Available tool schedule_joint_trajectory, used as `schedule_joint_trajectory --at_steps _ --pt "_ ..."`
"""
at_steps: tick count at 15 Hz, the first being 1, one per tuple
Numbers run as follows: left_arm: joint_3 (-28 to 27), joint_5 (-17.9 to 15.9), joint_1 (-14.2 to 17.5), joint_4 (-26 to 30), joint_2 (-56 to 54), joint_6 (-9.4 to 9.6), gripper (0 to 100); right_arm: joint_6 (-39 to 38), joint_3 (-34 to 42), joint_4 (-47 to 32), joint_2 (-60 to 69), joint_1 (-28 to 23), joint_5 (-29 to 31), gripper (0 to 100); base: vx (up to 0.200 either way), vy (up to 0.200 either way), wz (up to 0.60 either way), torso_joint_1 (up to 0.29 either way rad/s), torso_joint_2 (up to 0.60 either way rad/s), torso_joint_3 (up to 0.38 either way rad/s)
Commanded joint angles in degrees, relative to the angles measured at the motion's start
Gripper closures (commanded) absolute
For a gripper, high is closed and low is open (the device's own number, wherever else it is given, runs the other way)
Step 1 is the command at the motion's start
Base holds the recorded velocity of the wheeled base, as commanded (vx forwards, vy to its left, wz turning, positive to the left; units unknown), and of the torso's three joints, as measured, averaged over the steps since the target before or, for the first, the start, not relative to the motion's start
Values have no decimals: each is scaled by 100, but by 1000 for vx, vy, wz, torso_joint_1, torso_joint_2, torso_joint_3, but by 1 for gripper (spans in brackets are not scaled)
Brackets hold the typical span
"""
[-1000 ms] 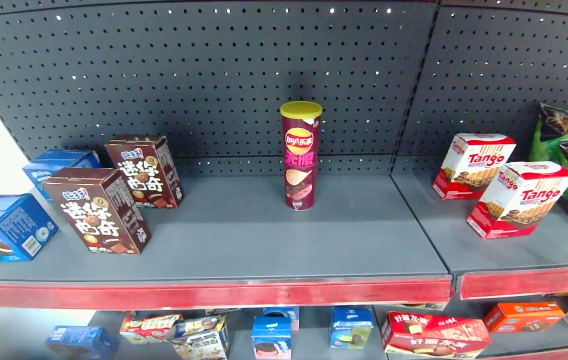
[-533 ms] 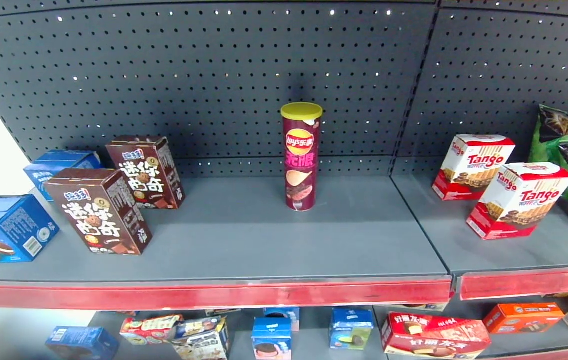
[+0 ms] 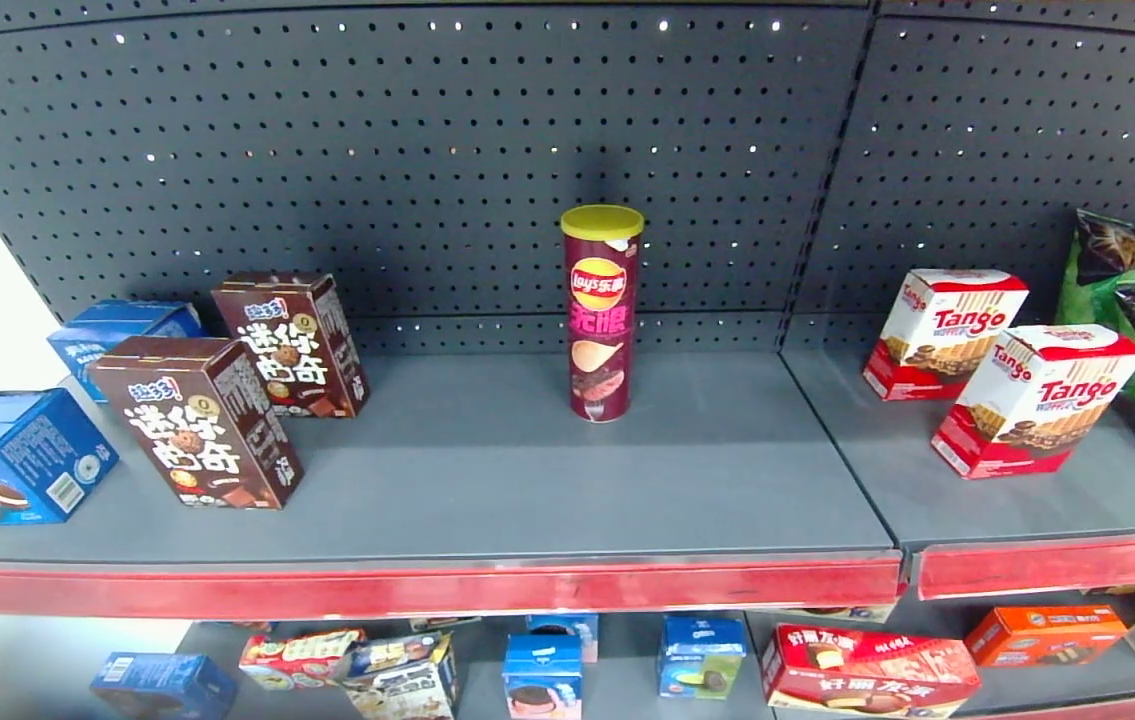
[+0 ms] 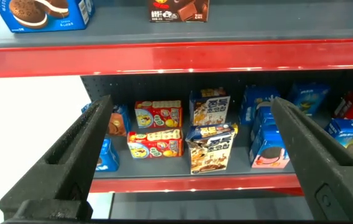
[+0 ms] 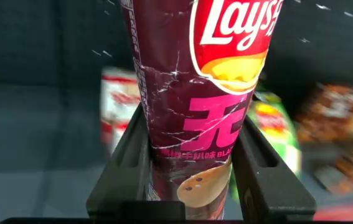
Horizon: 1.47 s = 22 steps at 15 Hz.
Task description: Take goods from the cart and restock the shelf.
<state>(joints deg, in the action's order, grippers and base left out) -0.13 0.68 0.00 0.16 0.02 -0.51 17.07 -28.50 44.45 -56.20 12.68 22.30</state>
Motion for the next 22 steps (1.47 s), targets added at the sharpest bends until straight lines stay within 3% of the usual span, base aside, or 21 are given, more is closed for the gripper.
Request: schedule_joint_trajectory --at_steps 1,3,7,10,17,22 --pt "5 2 0 2 -2 -2 0 -10 -507 -6 -620 938 47 100 0 0 0 0 0 0" --pt "5 2 0 2 -2 -2 0 -10 -709 47 -1025 1589 222 100 0 0 0 0 0 0" --pt "5 2 0 2 -2 -10 0 -388 -929 134 -1464 2098 337 100 0 0 0 0 0 0" --pt "5 11 0 -7 -2 -10 0 -397 -868 143 -1420 2090 363 100 200 0 0 -2 -1 6" --pt "5 2 0 -7 -2 -2 0 -573 -762 152 -1200 2098 592 100 0 0 0 0 0 0" --pt "-4 -139 0 2 -2 174 0 -661 -455 134 -814 2090 864 100 0 0 0 0 0 0"
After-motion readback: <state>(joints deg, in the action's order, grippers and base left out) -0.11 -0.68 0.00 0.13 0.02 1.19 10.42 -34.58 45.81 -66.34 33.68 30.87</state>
